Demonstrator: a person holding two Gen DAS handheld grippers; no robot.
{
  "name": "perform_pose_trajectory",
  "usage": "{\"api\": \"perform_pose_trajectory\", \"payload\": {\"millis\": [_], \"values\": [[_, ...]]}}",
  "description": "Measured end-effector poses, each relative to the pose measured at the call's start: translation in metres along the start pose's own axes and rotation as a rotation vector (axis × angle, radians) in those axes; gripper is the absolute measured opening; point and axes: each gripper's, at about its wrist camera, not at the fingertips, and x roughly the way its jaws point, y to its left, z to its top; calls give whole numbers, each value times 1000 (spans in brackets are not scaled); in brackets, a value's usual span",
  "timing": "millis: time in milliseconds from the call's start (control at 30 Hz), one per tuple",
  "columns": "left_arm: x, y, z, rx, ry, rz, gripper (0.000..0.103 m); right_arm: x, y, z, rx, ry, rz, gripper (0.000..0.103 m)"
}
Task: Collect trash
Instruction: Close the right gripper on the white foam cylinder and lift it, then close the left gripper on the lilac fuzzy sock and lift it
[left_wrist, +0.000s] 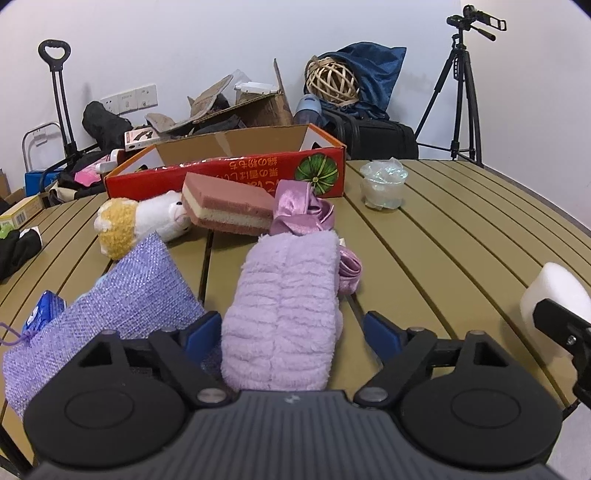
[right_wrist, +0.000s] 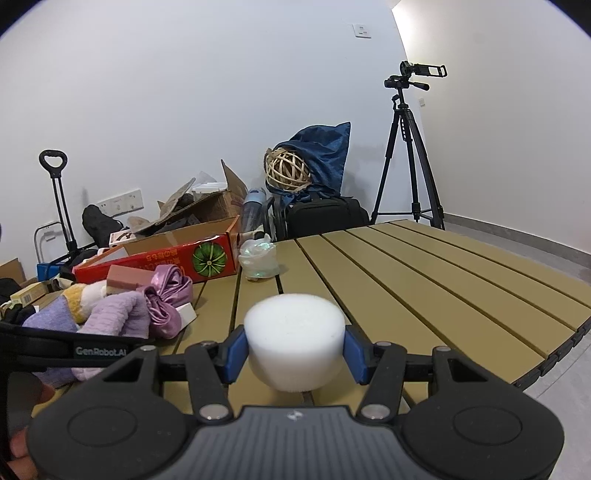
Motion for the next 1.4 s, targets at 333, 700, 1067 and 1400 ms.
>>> {"api": "perform_pose_trajectory", "payload": {"millis": [333,700,1067,1400], "values": [[1,1,2,-22,30,12,55,-9,-3,2,18,-12,17,54],[-15,5,0,-44,28,-1,52,-20,-5,2,21,-21,55,54],[-56,4,-1,-12,-14,7,51,-31,1,1,17,-22,113,54],[-111,14,-5,-10,-51,1,51,-54,13,-2,20,-26,189,54]]}}
